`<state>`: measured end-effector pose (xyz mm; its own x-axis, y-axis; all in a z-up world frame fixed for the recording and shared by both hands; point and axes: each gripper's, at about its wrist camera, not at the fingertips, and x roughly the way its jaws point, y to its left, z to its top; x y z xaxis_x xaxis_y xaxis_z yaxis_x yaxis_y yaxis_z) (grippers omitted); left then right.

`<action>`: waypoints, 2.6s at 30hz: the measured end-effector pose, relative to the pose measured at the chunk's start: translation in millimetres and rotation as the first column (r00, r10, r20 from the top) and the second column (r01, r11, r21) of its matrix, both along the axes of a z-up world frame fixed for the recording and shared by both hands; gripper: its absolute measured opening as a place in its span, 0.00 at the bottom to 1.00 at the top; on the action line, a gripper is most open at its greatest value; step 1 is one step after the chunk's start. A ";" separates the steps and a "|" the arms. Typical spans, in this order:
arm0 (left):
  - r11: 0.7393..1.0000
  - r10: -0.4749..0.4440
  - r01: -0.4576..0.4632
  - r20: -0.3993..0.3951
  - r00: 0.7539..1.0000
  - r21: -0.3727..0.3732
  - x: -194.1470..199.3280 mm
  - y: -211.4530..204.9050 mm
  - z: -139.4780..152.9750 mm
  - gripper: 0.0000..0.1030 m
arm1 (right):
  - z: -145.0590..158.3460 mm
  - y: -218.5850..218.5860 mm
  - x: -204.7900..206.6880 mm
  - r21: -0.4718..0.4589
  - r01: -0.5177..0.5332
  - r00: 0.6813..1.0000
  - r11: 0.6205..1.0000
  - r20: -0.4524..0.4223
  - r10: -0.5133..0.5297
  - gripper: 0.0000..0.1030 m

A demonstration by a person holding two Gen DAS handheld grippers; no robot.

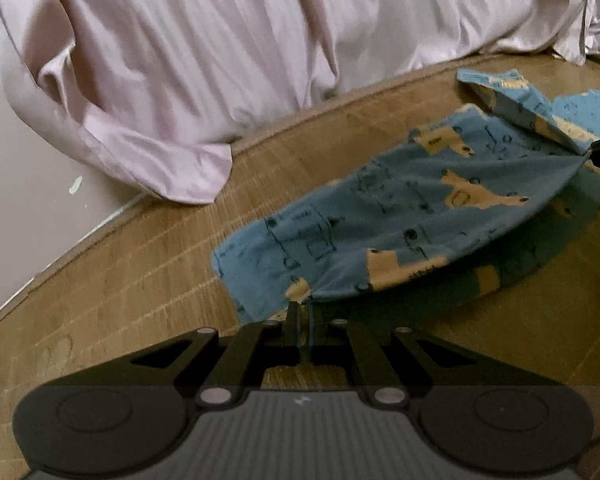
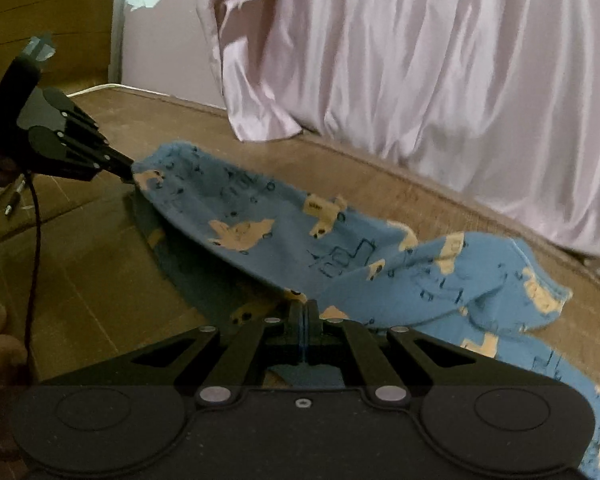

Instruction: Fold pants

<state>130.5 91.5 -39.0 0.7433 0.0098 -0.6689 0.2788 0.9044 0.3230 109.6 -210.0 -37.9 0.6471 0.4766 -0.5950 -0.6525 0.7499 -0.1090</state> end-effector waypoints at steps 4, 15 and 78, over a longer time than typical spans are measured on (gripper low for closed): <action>1.000 -0.002 0.001 -0.046 0.999 -0.022 1.0 1.8 -0.8 0.04 | -3.6 1.4 -1.4 -0.018 -0.006 1.000 1.000 -0.016 0.005 0.00; 0.991 0.024 -0.032 -0.059 0.998 -0.127 -13.5 3.4 8.0 0.52 | -17.5 2.2 -3.6 -0.066 -0.013 0.995 0.998 -0.104 0.006 0.08; 0.822 -0.153 0.030 -0.170 0.973 -0.569 158.9 -200.5 0.9 0.01 | 3.6 -19.1 378.2 -0.345 0.618 0.515 0.706 -0.501 -0.695 0.51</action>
<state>289.4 -108.9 -38.0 0.5723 -0.4733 -0.6697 0.3720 0.8776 -0.3024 487.8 -229.1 -34.3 0.2743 -0.0349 -0.9610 0.0625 0.9979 -0.0184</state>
